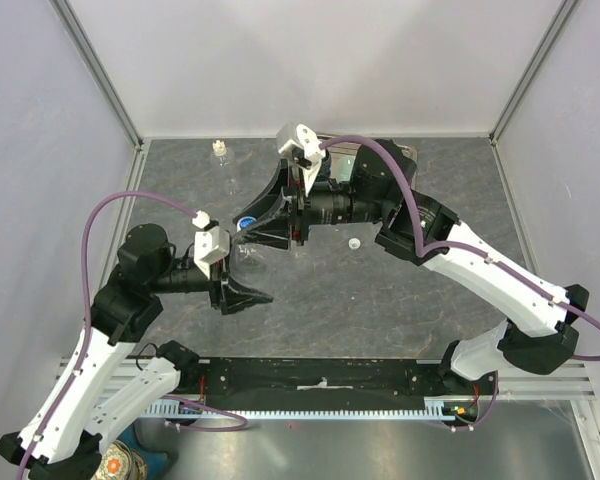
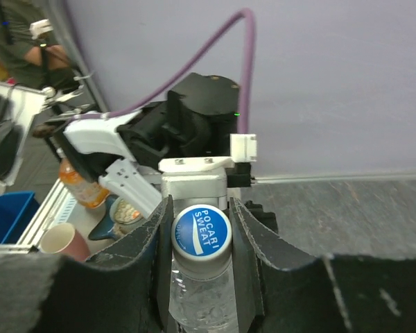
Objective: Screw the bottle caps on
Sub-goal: Screw the bottle cap onto the plastic bottle.
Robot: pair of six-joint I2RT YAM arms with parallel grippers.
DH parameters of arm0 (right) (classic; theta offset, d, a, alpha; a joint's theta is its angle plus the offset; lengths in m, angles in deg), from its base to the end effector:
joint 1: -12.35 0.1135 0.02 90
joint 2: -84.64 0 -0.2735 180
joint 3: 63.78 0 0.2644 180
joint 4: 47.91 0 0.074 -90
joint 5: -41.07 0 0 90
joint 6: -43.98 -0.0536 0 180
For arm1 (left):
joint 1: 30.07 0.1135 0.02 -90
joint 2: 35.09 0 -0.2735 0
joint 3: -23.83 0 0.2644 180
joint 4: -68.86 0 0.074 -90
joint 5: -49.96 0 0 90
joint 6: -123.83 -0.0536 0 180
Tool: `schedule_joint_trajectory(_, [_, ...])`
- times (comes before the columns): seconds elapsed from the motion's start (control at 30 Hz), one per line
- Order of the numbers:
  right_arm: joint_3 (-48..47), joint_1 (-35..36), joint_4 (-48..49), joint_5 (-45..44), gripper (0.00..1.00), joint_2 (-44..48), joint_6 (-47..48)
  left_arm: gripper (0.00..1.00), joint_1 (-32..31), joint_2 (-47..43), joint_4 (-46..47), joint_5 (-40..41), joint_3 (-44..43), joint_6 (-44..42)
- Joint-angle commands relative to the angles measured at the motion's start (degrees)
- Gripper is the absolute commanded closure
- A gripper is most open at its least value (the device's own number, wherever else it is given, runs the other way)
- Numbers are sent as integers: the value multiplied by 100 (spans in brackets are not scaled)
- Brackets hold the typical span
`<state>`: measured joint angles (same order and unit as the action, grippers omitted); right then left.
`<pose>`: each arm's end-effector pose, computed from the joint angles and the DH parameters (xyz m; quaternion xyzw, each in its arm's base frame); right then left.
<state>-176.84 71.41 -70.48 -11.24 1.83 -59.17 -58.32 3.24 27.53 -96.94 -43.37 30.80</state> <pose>0.1413 0.2995 0.5336 -0.4669 0.4787 0.5916 0.4504 0.1002 -0.1048 0.3885 0.4721 0.5797 -0.4827 0.4562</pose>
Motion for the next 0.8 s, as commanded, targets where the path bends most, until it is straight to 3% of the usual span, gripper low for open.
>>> schedule_joint_trajectory(0.0, [-412, 34, -768, -1593, 100, -236, 58, 98, 30, -27, 218, 2273, -225, -84])
schedule_joint_trajectory(0.1, [-377, 245, -1014, -2919, 100, -324, 84, 98, 30, -18, 289, 3505, -252, -154])
schedule_joint_trajectory(0.17, [-342, 472, -1006, -3319, 100, -368, 206, 98, 39, -27, 289, 3957, -217, -163])
schedule_joint_trajectory(0.27, [-499, 763, -1032, -3462, 100, -534, 417, 92, 39, -106, 263, 3846, -146, -23])
schedule_joint_trajectory(0.3, [-544, 816, -1050, -3436, 100, -596, 462, 88, 39, -123, 246, 3740, -129, 4])
schedule_joint_trajectory(0.33, [-588, 860, -1050, -3392, 100, -614, 497, 74, 39, -158, 254, 3670, -129, 56])
schedule_joint_trajectory(0.43, [-702, 949, -1050, -3356, 100, -649, 524, 56, 65, -167, 246, 3502, -207, 215])
schedule_joint_trajectory(0.5, [-702, 949, -1024, -3356, 100, -640, 498, 51, 65, -159, 281, 3546, -295, 241])
schedule_joint_trajectory(0.7, [-492, 957, -874, -3444, 100, -482, 462, 22, 92, -115, 325, 3617, -611, 698])
schedule_joint_trajectory(0.73, [-465, 957, -865, -3453, 100, -482, 471, 13, 92, -124, 316, 3564, -647, 785])
schedule_joint_trajectory(0.77, [-456, 957, -865, -3453, 100, -465, 480, 13, 100, -124, 316, 3459, -725, 847])
